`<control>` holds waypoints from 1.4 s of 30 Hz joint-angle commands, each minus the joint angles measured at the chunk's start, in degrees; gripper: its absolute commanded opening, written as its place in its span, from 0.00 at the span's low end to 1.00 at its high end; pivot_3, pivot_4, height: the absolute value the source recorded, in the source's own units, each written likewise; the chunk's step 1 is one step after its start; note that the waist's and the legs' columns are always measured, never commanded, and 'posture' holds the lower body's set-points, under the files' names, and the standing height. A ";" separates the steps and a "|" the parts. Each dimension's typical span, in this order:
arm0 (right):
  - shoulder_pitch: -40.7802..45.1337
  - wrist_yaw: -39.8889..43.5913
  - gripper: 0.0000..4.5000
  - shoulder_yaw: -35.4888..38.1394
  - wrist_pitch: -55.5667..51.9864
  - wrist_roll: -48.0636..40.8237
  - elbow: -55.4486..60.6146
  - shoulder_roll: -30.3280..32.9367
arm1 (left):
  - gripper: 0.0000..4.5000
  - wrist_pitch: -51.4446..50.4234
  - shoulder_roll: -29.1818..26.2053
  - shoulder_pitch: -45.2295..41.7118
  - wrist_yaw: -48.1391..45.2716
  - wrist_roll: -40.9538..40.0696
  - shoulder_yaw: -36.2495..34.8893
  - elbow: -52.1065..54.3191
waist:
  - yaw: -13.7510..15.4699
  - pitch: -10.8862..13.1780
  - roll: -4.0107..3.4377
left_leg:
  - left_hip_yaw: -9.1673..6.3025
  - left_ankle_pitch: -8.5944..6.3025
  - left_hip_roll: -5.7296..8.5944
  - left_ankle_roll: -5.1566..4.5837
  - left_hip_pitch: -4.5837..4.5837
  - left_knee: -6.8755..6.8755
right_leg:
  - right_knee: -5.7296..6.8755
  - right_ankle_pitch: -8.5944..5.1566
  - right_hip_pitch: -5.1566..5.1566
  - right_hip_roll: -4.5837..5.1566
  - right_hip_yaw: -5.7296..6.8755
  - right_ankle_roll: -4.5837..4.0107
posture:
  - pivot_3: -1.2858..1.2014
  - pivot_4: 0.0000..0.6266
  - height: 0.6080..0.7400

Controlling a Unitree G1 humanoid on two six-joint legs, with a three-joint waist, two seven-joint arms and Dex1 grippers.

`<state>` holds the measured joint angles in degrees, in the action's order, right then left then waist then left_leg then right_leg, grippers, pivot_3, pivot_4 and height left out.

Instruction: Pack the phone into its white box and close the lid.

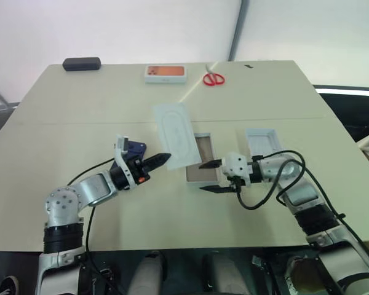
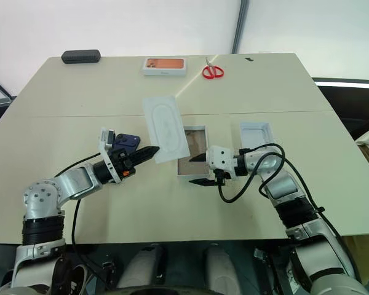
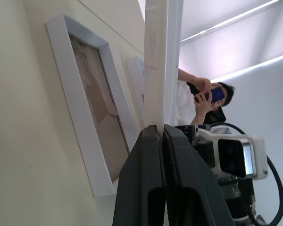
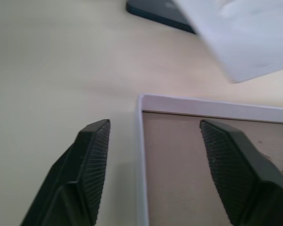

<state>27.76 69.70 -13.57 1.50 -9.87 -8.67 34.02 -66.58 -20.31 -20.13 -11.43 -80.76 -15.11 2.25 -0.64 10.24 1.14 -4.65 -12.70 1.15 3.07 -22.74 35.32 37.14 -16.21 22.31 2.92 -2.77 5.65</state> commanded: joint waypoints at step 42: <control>-6.50 -11.64 0.65 12.84 -10.15 -9.53 12.39 0.43 | 0.90 2.26 0.86 -8.96 -16.45 23.86 7.44 -4.95 | -0.22 0.04 0.02 | -0.07 0.04 0.02 0.05 -0.43 0.08 | 0.03 0.02 0.37 -0.08 0.08 0.02 | 0.52 0.24 1.00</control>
<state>19.87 59.03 -1.39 -9.21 -18.80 3.02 35.13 -66.15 -18.77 -28.09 -26.54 -58.06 -7.44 -5.19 -0.86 10.28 1.16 -4.72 -12.66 1.17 3.13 -23.17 35.40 37.17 -16.19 22.68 2.84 -2.69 5.67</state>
